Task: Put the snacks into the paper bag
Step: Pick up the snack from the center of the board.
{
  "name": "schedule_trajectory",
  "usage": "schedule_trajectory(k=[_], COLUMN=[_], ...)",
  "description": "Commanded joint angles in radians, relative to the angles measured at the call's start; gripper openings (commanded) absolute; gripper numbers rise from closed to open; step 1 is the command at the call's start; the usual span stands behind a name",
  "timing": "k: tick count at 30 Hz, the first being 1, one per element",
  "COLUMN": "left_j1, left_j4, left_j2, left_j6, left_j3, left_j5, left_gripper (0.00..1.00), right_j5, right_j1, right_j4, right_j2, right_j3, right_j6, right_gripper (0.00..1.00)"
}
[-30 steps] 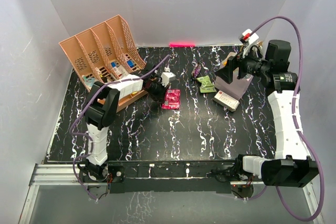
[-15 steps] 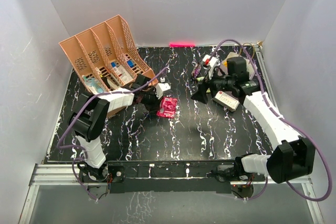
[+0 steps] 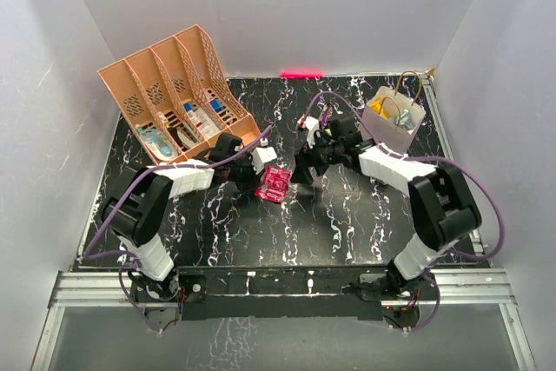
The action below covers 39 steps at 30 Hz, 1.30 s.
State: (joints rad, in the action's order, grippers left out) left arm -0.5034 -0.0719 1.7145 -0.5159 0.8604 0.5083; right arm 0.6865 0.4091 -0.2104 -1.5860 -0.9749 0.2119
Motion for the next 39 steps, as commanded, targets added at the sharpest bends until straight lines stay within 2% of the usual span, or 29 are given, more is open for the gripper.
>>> schedule_trajectory(k=[1, 8, 16, 27, 32, 39], left_j1=[-0.004, -0.004, -0.003, -0.004, -0.004, -0.004], left_j4=[-0.035, -0.043, -0.043, -0.045, -0.041, -0.017], left_j2=[-0.053, -0.053, -0.052, -0.045, -0.047, -0.065], left_j6=[-0.03, -0.029, -0.03, -0.016, -0.012, -0.016], left_j3=[-0.021, -0.032, -0.034, -0.026, -0.019, -0.001], left_j5=[0.019, 0.022, 0.02, 0.012, 0.012, 0.015], left_gripper=[0.0, 0.0, 0.0, 0.0, 0.0, 0.0], right_j5=[-0.053, -0.004, 0.068, 0.175, 0.183, 0.171], right_j1=[0.012, 0.014, 0.015, 0.022, 0.021, 0.02], right_j4=[0.12, 0.104, 0.106, 0.117, 0.112, 0.059], right_j2=[-0.093, -0.254, -0.339, -0.373, -0.387, -0.37], right_j3=[-0.079, -0.177, -0.213, -0.227, -0.24, -0.285], right_j6=[-0.092, -0.146, -0.197, -0.246, -0.249, -0.209], right_gripper=[0.79, 0.79, 0.73, 0.47, 0.38, 0.19])
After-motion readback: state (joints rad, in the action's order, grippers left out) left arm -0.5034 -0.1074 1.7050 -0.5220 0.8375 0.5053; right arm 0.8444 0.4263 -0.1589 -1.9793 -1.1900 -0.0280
